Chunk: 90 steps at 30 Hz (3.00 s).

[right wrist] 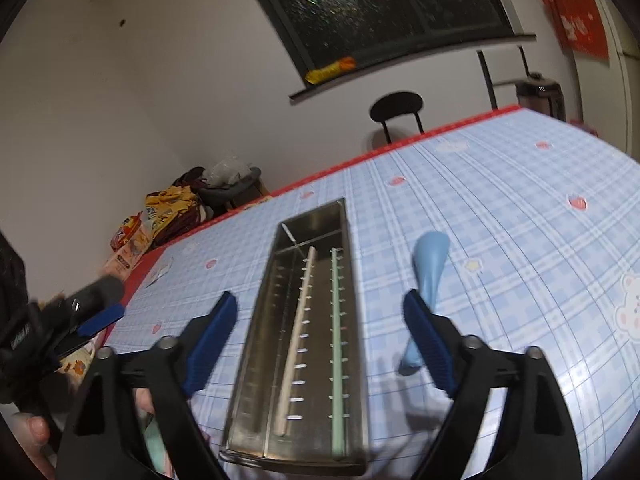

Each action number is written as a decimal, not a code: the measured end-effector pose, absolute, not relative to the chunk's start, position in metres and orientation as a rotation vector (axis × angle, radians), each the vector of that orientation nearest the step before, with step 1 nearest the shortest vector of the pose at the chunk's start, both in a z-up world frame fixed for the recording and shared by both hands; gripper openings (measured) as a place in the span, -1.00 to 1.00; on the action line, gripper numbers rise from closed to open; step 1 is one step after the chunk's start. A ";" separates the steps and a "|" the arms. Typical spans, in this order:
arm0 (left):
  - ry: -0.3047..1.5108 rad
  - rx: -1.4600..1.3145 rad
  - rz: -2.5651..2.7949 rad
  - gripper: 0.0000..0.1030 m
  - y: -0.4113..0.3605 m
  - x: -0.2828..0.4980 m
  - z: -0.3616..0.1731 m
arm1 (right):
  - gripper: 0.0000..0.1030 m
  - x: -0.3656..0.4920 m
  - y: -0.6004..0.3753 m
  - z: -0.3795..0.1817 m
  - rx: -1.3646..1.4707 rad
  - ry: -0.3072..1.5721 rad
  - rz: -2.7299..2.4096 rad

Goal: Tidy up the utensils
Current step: 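Lower the chopsticks into the tray and open both tools, then move both tools back to the chopstick pile, then grasp a pink chopstick with the right tool while the left tool grasps a green chopstick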

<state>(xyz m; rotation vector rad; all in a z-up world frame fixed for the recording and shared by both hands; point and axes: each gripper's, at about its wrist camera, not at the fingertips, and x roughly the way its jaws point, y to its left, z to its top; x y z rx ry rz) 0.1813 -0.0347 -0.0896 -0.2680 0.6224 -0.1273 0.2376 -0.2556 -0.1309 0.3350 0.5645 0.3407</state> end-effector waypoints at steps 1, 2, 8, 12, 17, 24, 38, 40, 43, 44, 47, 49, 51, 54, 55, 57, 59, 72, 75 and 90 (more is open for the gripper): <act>0.622 -0.258 -0.117 0.85 -0.028 0.173 -0.090 | 0.83 0.235 -0.252 -0.129 0.321 0.551 0.353; 0.627 -0.246 -0.099 0.88 -0.018 0.161 -0.090 | 0.89 0.232 -0.248 -0.127 0.303 0.537 0.365; 0.640 -0.190 -0.019 0.88 0.027 0.101 -0.093 | 0.89 0.215 -0.220 -0.123 0.190 0.531 0.416; 0.678 -0.153 0.002 0.88 0.045 0.068 -0.105 | 0.89 0.201 -0.210 -0.125 0.230 0.593 0.485; 0.719 -0.171 -0.035 0.88 0.057 0.046 -0.127 | 0.89 0.170 -0.201 -0.127 0.238 0.635 0.526; 0.708 -0.167 -0.045 0.88 0.057 0.037 -0.152 | 0.89 0.142 -0.196 -0.141 0.175 0.674 0.505; 0.696 -0.064 -0.062 0.88 0.034 0.034 -0.155 | 0.87 0.143 -0.197 -0.152 0.220 0.702 0.515; 0.707 -0.078 -0.068 0.88 0.036 0.037 -0.156 | 0.82 0.144 -0.196 -0.153 0.220 0.705 0.524; 0.723 -0.130 -0.084 0.88 0.044 0.039 -0.158 | 0.61 0.144 -0.190 -0.154 0.188 0.714 0.534; 0.730 -0.158 -0.093 0.88 0.048 0.040 -0.159 | 0.56 0.143 -0.188 -0.153 0.174 0.714 0.536; 0.737 -0.215 -0.110 0.88 0.057 0.042 -0.162 | 0.42 0.142 -0.181 -0.153 0.133 0.714 0.551; 0.736 -0.246 -0.110 0.88 0.062 0.041 -0.162 | 0.31 0.142 -0.177 -0.154 0.114 0.730 0.558; 0.727 -0.253 -0.107 0.87 0.064 0.039 -0.161 | 0.15 0.142 -0.174 -0.155 0.097 0.745 0.568; 0.714 -0.238 -0.108 0.85 0.062 0.036 -0.157 | -0.01 0.142 -0.168 -0.155 0.074 0.764 0.603; 0.718 -0.228 -0.108 0.82 0.061 0.036 -0.156 | -0.06 0.142 -0.167 -0.155 0.068 0.774 0.612; 0.738 -0.199 -0.096 0.51 0.056 0.038 -0.155 | -0.18 0.142 -0.165 -0.156 0.061 0.785 0.626; 0.754 -0.182 -0.094 0.45 0.052 0.039 -0.154 | -0.25 0.142 -0.164 -0.155 0.055 0.790 0.638; 0.823 -0.201 -0.222 -0.30 0.018 0.045 -0.145 | -0.68 0.154 -0.157 -0.147 0.070 0.808 0.670; 0.856 -0.210 -0.240 -0.44 0.013 0.047 -0.151 | -0.75 0.152 -0.160 -0.151 0.089 0.824 0.683; 0.964 -0.228 -0.238 -0.47 -0.009 0.065 -0.176 | -0.78 0.166 -0.130 -0.163 -0.011 0.892 0.708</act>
